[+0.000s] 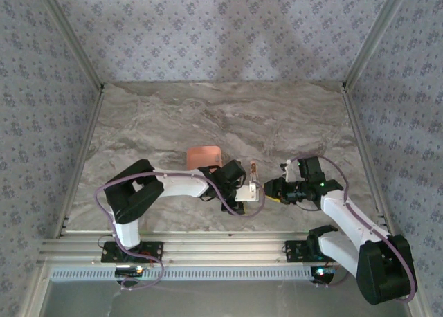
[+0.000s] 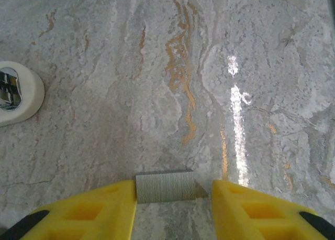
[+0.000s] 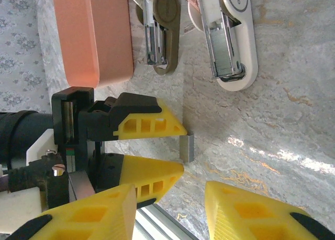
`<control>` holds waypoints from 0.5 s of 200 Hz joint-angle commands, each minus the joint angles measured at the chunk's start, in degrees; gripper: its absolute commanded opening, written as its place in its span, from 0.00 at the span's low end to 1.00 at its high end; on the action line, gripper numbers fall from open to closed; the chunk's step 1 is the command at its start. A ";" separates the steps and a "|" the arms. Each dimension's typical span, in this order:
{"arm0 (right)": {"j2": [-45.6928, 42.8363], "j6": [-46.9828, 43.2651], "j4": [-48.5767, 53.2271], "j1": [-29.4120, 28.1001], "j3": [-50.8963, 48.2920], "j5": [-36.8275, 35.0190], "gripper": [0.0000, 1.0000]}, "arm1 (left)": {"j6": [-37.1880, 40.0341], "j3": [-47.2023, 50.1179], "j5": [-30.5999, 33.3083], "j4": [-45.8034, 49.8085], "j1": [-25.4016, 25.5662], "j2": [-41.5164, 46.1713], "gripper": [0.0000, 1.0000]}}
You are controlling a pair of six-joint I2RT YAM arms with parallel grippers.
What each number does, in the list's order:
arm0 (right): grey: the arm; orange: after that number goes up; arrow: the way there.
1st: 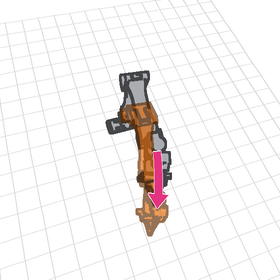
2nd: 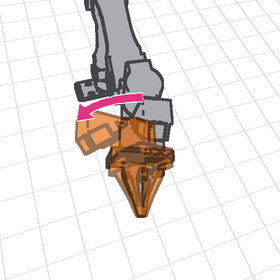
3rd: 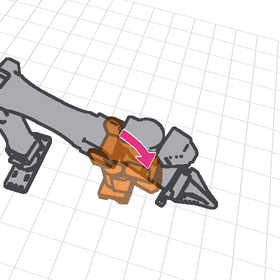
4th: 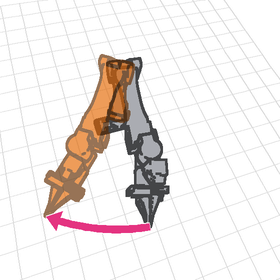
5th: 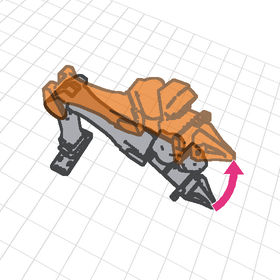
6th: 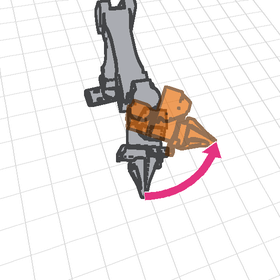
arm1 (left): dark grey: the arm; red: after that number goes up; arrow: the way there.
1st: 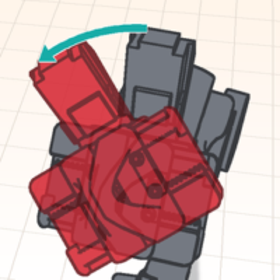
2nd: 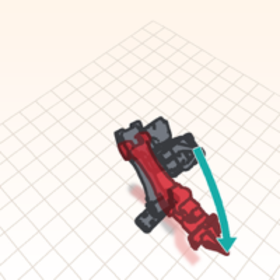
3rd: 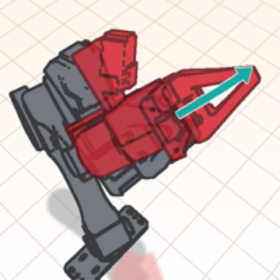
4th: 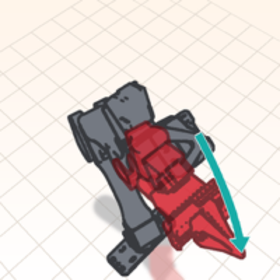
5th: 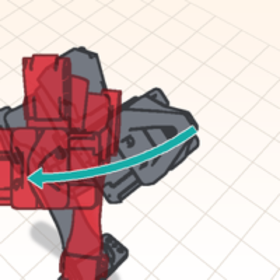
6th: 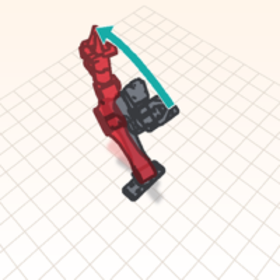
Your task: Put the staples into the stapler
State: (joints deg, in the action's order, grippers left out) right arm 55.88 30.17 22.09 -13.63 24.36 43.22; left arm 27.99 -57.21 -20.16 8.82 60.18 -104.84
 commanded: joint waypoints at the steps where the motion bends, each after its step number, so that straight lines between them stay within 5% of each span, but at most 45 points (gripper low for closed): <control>1: -0.27 -0.48 1.52 -0.27 0.61 -1.43 0.40 | -0.30 0.43 1.60 2.12 0.29 0.89 0.47; 54: 0.39 1.63 12.01 -9.45 7.77 -17.07 0.39 | -12.67 10.68 3.53 -12.00 -1.67 13.38 0.57; 100: 6.96 7.93 20.82 -21.83 15.36 -31.24 0.39 | -25.35 21.79 14.63 -27.16 -4.43 24.88 0.64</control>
State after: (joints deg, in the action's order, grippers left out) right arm 59.16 33.39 35.88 -31.18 36.03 21.93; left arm 11.66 -39.53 -12.86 -7.88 56.82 -84.62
